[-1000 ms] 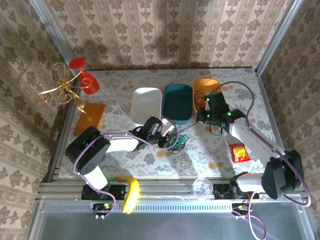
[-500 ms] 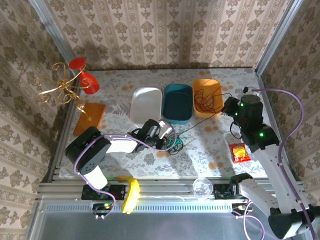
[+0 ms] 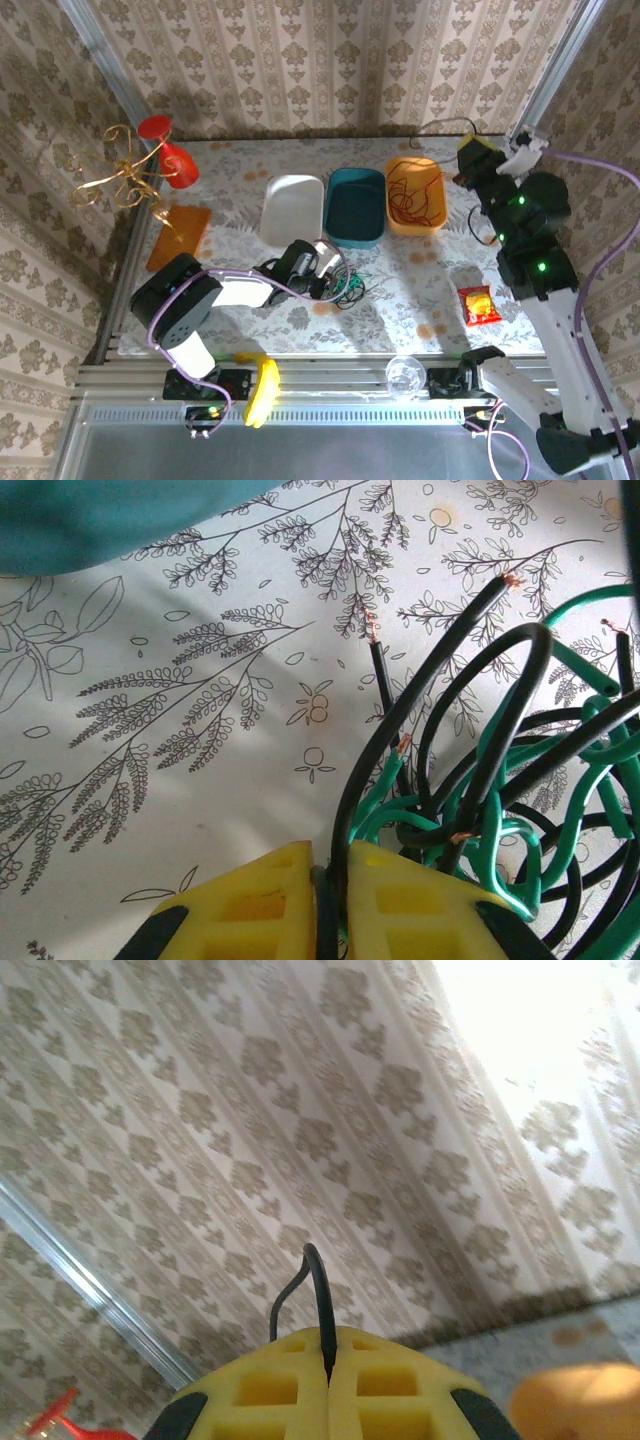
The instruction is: Untangle the cables
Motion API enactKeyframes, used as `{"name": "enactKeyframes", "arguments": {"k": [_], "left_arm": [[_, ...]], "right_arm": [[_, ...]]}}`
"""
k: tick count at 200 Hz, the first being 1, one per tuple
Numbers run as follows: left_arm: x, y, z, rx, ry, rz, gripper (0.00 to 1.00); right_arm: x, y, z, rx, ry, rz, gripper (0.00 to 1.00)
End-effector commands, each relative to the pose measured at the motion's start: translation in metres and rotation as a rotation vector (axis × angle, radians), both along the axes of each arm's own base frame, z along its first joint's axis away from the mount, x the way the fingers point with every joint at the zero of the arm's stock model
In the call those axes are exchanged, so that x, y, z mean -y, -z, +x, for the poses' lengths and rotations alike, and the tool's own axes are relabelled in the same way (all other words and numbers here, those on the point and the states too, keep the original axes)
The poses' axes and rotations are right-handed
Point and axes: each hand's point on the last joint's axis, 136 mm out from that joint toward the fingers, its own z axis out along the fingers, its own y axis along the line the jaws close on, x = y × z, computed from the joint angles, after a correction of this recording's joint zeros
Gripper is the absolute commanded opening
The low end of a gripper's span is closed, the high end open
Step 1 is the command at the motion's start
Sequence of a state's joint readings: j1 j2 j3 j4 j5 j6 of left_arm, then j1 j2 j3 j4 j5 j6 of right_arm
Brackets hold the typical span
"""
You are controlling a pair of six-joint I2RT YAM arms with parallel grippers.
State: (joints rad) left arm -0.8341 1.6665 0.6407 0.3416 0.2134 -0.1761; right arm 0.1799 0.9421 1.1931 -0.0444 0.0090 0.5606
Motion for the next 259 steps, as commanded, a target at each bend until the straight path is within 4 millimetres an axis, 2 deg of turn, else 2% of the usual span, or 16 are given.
{"name": "enactKeyframes", "arguments": {"k": [1, 35, 60, 78, 106, 111, 153, 178, 194, 212, 259], "left_arm": [[-0.027, 0.023, -0.005, -0.045, -0.057, 0.101, 0.13], [-0.024, 0.016, -0.001, -0.030, -0.059, 0.090, 0.13], [-0.024, 0.014, -0.002, -0.028, -0.057, 0.089, 0.13], [-0.024, 0.012, -0.002, -0.027, -0.054, 0.087, 0.13], [-0.022, 0.011, -0.003, -0.030, -0.049, 0.083, 0.13], [-0.022, 0.011, -0.003, -0.031, -0.045, 0.082, 0.13], [-0.019, 0.009, -0.003, -0.034, -0.034, 0.083, 0.13], [-0.019, 0.009, -0.004, -0.030, -0.032, 0.085, 0.13], [-0.019, 0.007, -0.005, -0.024, -0.034, 0.085, 0.13], [-0.020, 0.005, -0.006, -0.016, -0.035, 0.087, 0.13], [-0.020, 0.005, -0.006, -0.014, -0.034, 0.089, 0.13]], "right_arm": [[-0.022, -0.008, 0.029, 0.011, -0.099, -0.020, 0.00], [-0.038, 0.001, 0.073, -0.027, -0.143, -0.029, 0.00], [-0.041, 0.006, 0.091, -0.045, -0.146, -0.026, 0.00], [-0.045, 0.023, 0.103, -0.094, -0.156, -0.012, 0.00], [-0.062, 0.076, 0.121, -0.211, -0.183, -0.017, 0.00], [-0.067, 0.098, 0.130, -0.259, -0.185, -0.026, 0.00], [-0.097, 0.219, 0.155, -0.545, -0.239, -0.104, 0.00], [-0.112, 0.277, 0.161, -0.720, -0.255, -0.179, 0.00], [-0.113, 0.303, 0.163, -0.799, -0.213, -0.235, 0.00], [-0.114, 0.324, 0.166, -0.875, -0.181, -0.297, 0.00], [-0.125, 0.366, 0.163, -1.033, -0.166, -0.430, 0.00]]}}
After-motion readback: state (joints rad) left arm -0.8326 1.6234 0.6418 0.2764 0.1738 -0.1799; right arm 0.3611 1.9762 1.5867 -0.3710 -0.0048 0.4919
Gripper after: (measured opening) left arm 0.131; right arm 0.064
